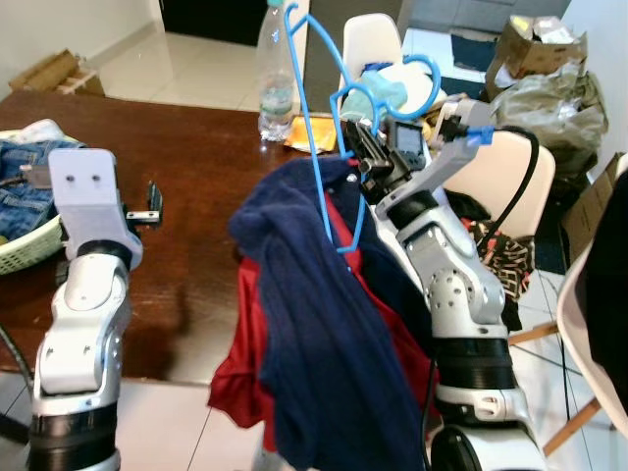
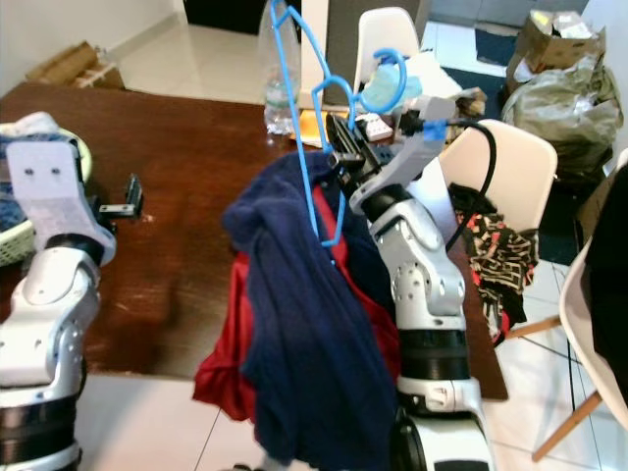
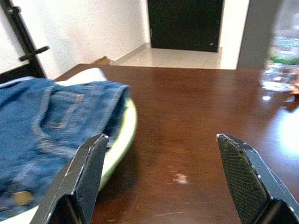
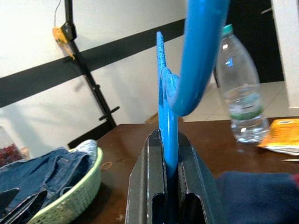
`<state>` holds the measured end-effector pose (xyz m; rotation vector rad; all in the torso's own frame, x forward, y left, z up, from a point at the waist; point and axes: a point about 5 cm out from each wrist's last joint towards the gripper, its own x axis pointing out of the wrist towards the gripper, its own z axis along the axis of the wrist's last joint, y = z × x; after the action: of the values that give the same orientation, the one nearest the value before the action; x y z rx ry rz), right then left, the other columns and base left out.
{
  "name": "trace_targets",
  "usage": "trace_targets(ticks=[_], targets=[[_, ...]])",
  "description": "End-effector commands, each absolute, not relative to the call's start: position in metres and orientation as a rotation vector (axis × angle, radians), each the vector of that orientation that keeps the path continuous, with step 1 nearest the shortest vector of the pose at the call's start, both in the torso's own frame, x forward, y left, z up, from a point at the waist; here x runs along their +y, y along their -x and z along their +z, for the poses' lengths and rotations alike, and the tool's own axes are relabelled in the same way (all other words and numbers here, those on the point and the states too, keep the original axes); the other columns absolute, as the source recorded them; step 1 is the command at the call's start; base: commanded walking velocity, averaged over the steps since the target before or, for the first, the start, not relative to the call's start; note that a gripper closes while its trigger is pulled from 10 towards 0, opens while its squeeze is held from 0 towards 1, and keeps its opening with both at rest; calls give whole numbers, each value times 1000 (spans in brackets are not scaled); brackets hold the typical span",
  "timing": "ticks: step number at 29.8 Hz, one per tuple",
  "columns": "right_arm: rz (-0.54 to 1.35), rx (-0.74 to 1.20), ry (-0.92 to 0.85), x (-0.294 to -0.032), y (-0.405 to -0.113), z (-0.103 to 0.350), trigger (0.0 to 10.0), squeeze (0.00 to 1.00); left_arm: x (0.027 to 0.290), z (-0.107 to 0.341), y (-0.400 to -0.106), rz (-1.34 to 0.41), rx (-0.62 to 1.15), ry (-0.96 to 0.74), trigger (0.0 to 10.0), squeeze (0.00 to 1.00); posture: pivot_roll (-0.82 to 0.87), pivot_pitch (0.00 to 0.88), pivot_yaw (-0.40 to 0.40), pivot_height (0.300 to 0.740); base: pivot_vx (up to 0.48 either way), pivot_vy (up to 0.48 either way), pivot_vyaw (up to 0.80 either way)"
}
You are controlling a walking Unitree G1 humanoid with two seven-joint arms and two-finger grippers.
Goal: Hang hanger
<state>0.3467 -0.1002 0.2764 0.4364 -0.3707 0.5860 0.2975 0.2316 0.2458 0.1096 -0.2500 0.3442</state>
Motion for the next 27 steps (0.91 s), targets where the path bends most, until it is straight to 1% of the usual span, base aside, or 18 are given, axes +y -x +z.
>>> trace_targets(ticks=[1, 6, 19, 22, 27], targets=[[580, -385, -439, -101, -347, 279, 10000, 0, 237, 247, -296, 371, -249, -120, 10000, 0, 204, 147, -104, 740, -247, 356, 0], [582, -377, -443, -101, -348, 278, 10000, 0, 242, 248, -296, 394, -251, -117, 10000, 0, 204, 146, -106, 740, -249, 357, 0], [587, -381, -437, -99, -348, 278, 10000, 0, 243, 250, -298, 389, -256, -116, 10000, 0, 204, 138, -106, 740, -252, 360, 0], [590, -383, -436, -99, -348, 278, 10000, 0, 243, 251, -298, 384, -260, -107, 10000, 0, 204, 138, -105, 740, 0, 244, 0], [590, -385, -435, -99, -348, 279, 10000, 0, 246, 253, -299, 376, -268, -98, 10000, 0, 202, 139, -103, 740, 0, 0, 0]])
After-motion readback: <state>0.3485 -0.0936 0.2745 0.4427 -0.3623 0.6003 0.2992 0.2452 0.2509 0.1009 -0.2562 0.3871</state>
